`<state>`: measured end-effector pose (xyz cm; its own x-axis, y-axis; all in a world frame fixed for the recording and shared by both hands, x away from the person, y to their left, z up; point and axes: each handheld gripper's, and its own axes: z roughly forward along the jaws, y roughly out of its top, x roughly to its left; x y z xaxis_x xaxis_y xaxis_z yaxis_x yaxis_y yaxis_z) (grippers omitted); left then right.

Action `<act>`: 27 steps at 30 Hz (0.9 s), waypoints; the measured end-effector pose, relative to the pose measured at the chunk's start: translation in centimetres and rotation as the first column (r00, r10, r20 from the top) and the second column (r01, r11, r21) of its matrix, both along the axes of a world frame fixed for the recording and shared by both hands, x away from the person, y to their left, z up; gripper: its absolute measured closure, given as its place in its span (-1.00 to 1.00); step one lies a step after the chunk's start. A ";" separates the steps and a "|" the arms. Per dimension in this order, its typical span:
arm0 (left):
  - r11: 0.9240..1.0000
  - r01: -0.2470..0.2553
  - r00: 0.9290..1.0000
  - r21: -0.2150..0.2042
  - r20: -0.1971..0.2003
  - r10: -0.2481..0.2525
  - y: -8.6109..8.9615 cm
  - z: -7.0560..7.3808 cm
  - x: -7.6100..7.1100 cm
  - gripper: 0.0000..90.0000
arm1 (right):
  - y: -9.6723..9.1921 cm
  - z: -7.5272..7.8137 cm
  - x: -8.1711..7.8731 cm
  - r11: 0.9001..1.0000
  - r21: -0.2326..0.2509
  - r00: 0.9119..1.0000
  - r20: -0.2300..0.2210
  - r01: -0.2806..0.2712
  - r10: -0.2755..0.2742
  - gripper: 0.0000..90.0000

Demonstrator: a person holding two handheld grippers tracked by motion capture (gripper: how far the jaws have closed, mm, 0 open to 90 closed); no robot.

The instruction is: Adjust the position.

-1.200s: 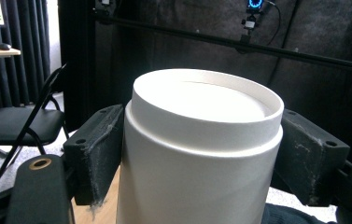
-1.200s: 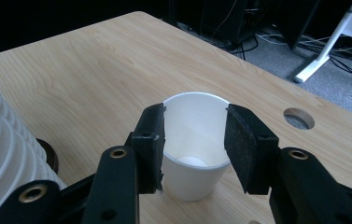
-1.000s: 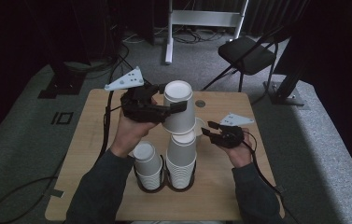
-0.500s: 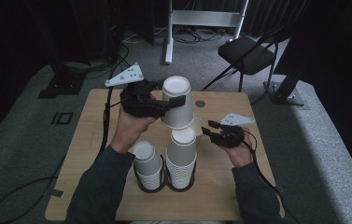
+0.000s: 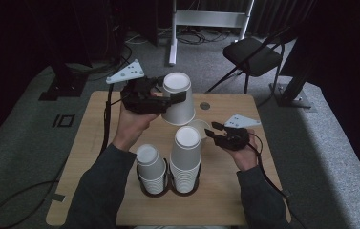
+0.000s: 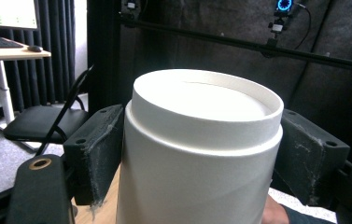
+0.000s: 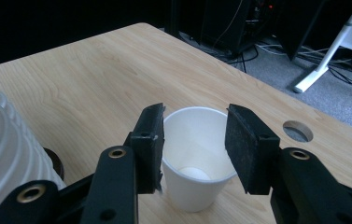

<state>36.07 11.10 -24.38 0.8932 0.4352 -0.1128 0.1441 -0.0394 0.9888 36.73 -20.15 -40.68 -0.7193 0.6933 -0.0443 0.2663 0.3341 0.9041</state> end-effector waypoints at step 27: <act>1.000 0.025 1.000 0.018 0.011 -0.025 -0.9 -0.6 2.5 -0.51 | 2.0 2.5 -0.3 0.997 -0.024 0.994 0.088 -0.067 0.069 0.28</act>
<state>38.54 10.24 -25.00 0.9050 0.4147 -0.0949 0.1314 -0.0603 0.9895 36.40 -18.15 -38.22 -0.7575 0.6409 -0.1240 0.1612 0.3677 0.9159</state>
